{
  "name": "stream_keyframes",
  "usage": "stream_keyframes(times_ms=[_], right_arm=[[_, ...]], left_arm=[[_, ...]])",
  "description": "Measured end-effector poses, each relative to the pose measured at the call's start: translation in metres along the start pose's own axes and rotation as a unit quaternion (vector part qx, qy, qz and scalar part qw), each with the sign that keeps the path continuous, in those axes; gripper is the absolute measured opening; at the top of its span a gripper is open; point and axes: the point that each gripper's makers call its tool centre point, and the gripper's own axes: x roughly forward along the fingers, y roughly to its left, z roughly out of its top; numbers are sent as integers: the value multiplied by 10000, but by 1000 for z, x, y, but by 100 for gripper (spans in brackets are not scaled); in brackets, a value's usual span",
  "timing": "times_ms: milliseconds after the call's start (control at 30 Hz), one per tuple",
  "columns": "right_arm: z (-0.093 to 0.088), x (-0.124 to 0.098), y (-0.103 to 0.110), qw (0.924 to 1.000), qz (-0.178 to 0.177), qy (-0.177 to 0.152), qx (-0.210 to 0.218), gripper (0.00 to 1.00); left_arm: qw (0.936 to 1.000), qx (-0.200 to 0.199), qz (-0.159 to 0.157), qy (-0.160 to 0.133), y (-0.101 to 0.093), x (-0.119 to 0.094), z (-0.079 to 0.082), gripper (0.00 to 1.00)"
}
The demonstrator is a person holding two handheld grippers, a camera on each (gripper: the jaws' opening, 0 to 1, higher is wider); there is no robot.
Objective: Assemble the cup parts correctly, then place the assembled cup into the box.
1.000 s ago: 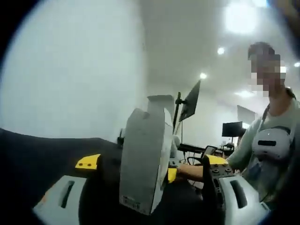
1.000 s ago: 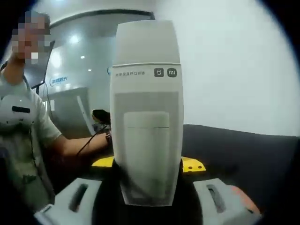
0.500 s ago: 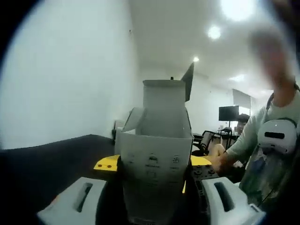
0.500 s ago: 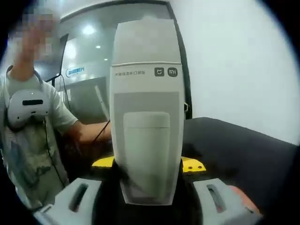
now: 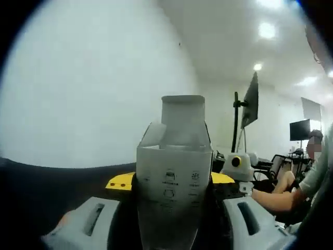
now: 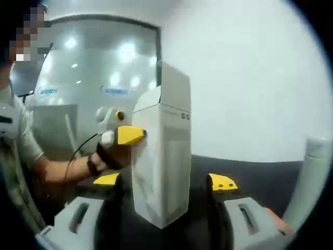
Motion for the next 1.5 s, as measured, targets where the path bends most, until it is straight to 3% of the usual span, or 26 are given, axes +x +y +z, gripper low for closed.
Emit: stream_keyframes(times_ms=[100, 133, 200, 267, 400, 500, 633, 700, 800, 867, 933, 1000, 1033, 1067, 1100, 1167, 1200, 1267, 1333, 1400, 1500], right_arm=[[-4, 2, -6, 9978, -598, -37, -290, 66], [-14, 4, -5, 9962, -747, 218, -388, 67], [-21, 9, -6, 9925, -1032, 258, -605, 71], [-26, 14, -11, 9891, -1281, 225, -697, 68], [-32, 23, -14, 9912, -1206, 249, -480, 67], [-33, 17, -25, 9883, -1387, 308, -555, 53], [-34, 11, -23, 9902, -1219, 412, -542, 52], [-34, 7, -28, 9901, -1153, 498, -630, 51], [-29, 3, -25, 9963, -737, 359, -251, 51], [-22, -1, -24, 9988, -408, 162, -233, 51], [-21, -7, -20, 9998, -46, 167, -97, 51], [-17, -12, -18, 9998, 201, 95, -6, 51], [-18, -15, -13, 9989, 426, 171, 25, 51], [-16, -18, -14, 9990, 433, 145, 24, 51], [-18, -22, -6, 9967, 782, 229, -18, 51], [-14, -27, 2, 9937, 1096, 183, 139, 51], [-14, -29, 7, 9918, 1250, 188, 180, 51], [-11, -32, 15, 9872, 1526, 153, 441, 51], [-9, -32, 13, 9866, 1569, 118, 428, 51], [-11, -32, 15, 9850, 1666, 136, 440, 51], [-15, -30, 18, 9805, 1846, 163, 652, 51]], left_arm=[[9990, 139, 412, -142, -1, 7, 5, 48], [9975, 246, 643, -152, 0, 11, 5, 48], [9949, 443, 902, -123, -5, 16, 4, 48], [9941, 494, 961, -122, -12, 21, 2, 48], [9922, 581, 1098, -55, -26, 26, -3, 48], [9900, 619, 1258, -133, -27, 24, -2, 47], [9896, 625, 1291, -134, -30, 24, -8, 48], [9912, 610, 1166, -118, -33, 25, -11, 48], [9967, 328, 702, -250, -43, 23, -6, 49], [9986, 357, 320, -223, -47, 21, -1, 64], [9994, 240, -141, -197, -52, 20, 4, 78], [9989, 76, -462, -69, -51, 16, 6, 82], [9977, -8, -672, -16, -52, 13, 7, 79], [9961, -21, -873, 149, -55, 11, 4, 77], [9951, -94, -986, 78, -54, 10, 8, 77], [9913, -124, -1274, 291, -56, 9, 5, 72], [9900, -258, -1367, 236, -56, 10, 7, 71], [9830, -426, -1741, 386, -63, 9, 4, 68], [9753, -440, -2120, 435, -72, 9, 1, 72], [9752, -455, -2097, 540, -71, 13, -4, 79], [9739, -489, -2087, 753, -67, 21, -19, 76]])
